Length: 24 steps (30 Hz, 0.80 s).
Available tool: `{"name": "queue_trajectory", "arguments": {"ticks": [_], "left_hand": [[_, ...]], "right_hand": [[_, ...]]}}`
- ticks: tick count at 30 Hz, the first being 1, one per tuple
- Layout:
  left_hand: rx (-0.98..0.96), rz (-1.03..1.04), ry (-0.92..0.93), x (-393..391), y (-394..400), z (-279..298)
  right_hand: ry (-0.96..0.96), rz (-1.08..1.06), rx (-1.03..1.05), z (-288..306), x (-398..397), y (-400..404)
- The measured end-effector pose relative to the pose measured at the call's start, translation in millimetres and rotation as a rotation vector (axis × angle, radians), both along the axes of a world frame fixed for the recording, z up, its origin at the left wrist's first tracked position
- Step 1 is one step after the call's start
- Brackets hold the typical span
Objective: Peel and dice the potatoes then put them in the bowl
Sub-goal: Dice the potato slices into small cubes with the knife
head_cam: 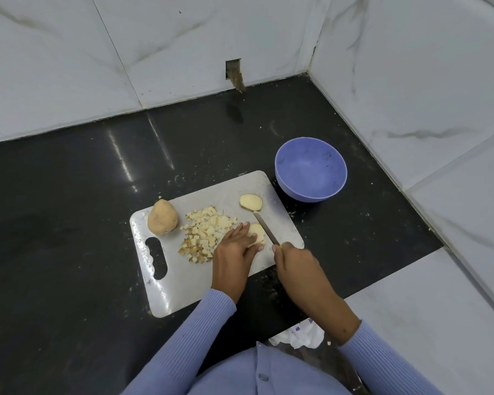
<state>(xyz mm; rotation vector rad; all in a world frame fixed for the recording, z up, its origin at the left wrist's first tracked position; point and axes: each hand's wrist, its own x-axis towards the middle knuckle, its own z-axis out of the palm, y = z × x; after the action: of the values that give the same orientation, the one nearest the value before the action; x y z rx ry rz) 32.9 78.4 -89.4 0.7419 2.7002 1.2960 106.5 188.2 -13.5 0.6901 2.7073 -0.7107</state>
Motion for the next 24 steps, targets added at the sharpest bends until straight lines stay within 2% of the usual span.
{"name": "queue_trajectory", "arguments": {"ticks": [8,12,17,24], "left_hand": [[0.076,0.028,-0.062,-2.0,-3.2,-2.8],[0.103,0.038,-0.129,-1.9,0.3,-4.4],[0.065,-0.007,-0.013,-3.5,-1.2,-8.7],[0.064,-0.014,0.039,-0.7,-0.9,-5.1]], "right_hand": [[-0.082,0.018,-0.02,-15.1,-14.9,-8.3],[-0.114,0.051,0.067,-17.1,-0.2,-11.1],[-0.183,0.056,0.1,-21.3,29.2,-11.6],[-0.184,0.044,0.064,-12.1,42.7,-1.3]]}}
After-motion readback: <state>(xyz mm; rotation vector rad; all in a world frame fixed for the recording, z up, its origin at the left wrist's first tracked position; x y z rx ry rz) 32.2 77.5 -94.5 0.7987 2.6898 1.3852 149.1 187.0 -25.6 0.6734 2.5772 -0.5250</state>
